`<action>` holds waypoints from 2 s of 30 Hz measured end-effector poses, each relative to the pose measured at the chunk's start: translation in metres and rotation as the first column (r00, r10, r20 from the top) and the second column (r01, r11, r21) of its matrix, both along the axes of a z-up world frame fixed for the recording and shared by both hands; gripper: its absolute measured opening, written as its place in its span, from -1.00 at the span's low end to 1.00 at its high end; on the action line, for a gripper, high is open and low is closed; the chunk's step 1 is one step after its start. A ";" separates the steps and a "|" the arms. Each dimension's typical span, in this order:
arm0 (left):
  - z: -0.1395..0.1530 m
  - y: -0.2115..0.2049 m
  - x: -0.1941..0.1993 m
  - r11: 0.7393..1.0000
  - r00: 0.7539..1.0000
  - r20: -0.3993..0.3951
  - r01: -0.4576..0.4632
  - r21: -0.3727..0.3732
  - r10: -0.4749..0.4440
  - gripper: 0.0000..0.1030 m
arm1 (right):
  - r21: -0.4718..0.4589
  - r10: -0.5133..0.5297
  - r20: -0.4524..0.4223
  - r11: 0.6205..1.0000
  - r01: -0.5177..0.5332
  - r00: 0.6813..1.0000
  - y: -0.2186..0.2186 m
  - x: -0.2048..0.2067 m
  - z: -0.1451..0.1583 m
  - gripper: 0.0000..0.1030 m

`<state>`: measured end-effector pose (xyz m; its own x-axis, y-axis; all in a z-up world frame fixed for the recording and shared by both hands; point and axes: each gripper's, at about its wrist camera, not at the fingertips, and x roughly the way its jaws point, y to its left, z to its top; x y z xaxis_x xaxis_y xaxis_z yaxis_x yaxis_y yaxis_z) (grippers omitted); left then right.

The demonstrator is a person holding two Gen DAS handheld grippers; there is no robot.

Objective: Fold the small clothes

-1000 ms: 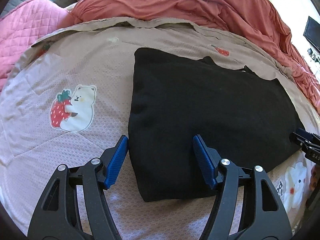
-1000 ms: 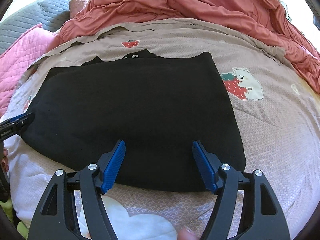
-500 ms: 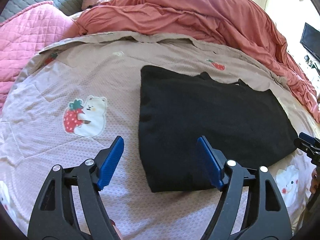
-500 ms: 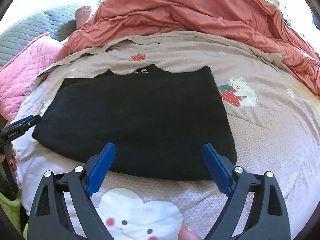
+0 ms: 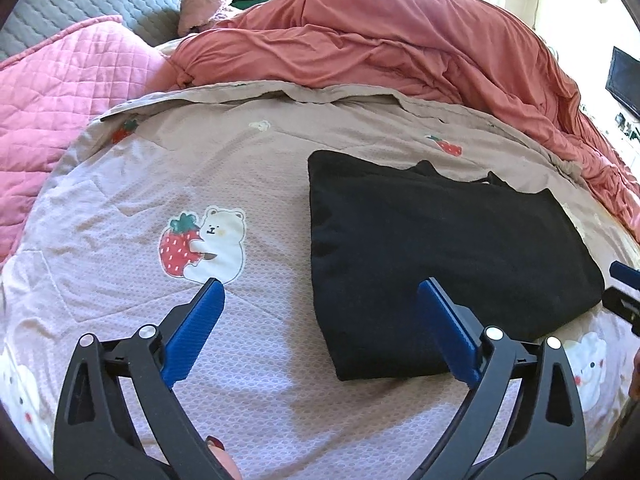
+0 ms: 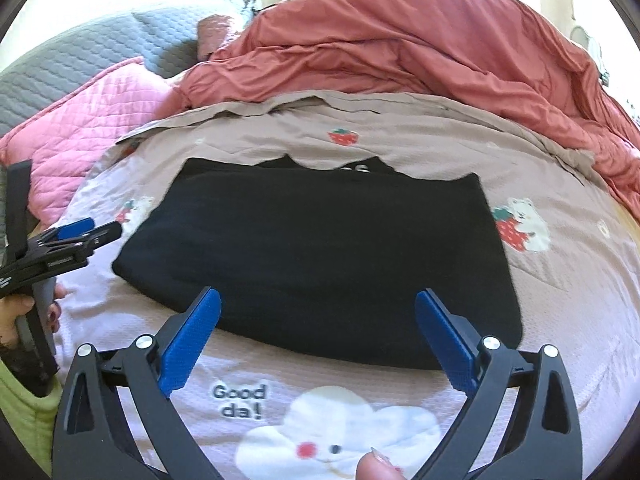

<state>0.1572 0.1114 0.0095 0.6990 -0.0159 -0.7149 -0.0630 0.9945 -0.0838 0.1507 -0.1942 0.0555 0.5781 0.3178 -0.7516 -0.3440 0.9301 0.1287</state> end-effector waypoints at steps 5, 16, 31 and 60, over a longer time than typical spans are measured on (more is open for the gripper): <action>0.002 0.007 -0.002 1.000 1.000 0.004 -0.018 -0.012 0.018 0.77 | -0.015 0.062 0.004 0.998 -0.062 0.998 0.029 -0.005 -0.001 0.89; 0.002 0.025 -0.001 0.997 0.998 0.002 -0.063 -0.049 0.064 0.77 | -0.036 0.183 -0.001 0.982 -0.183 0.983 0.092 -0.011 -0.010 0.89; -0.013 0.070 0.006 0.972 0.979 -0.047 -0.203 -0.119 0.199 0.77 | -0.172 0.301 -0.007 0.939 -0.298 0.953 0.172 -0.004 -0.042 0.89; -0.028 0.085 0.019 0.961 0.969 -0.082 -0.243 -0.131 0.234 0.77 | -0.507 0.448 0.162 0.802 -0.316 0.879 0.224 -0.011 -0.082 0.27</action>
<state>0.1760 0.1960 -0.0182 0.6465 0.0433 -0.7617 -0.3066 0.9290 -0.2074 0.1396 0.0296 -0.0264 0.6762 0.2176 -0.7039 -0.6419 0.6428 -0.4179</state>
